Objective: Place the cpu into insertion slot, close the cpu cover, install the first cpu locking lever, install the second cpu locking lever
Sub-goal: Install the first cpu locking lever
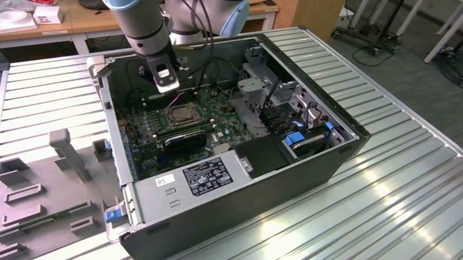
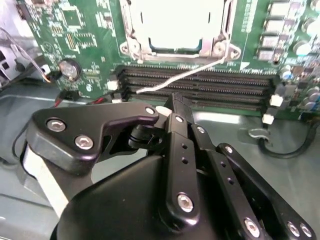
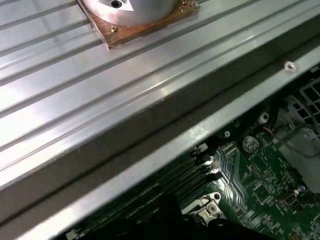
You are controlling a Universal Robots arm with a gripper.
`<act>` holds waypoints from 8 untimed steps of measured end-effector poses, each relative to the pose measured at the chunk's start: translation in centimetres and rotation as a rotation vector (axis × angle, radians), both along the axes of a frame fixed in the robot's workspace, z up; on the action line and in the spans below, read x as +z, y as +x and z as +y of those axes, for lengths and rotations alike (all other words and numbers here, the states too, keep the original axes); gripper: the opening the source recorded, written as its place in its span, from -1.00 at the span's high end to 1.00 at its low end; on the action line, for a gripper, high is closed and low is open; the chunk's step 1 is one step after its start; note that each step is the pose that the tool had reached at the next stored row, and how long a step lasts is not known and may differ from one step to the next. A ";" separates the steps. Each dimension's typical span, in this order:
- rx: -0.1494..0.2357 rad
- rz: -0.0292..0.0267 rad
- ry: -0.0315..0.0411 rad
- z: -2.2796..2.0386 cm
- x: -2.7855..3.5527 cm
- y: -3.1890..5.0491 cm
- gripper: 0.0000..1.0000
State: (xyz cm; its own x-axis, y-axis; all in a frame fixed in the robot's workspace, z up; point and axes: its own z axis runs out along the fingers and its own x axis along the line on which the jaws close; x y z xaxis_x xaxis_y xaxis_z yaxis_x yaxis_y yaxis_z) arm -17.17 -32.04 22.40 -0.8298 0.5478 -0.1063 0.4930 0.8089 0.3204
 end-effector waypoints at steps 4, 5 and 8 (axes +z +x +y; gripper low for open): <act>0.000 0.0001 0.0001 -0.60 -0.02 0.00 0.79; 0.000 -0.0004 0.0010 -0.61 -0.05 0.01 0.79; 0.000 -0.0040 0.0076 -0.67 -0.11 0.00 0.79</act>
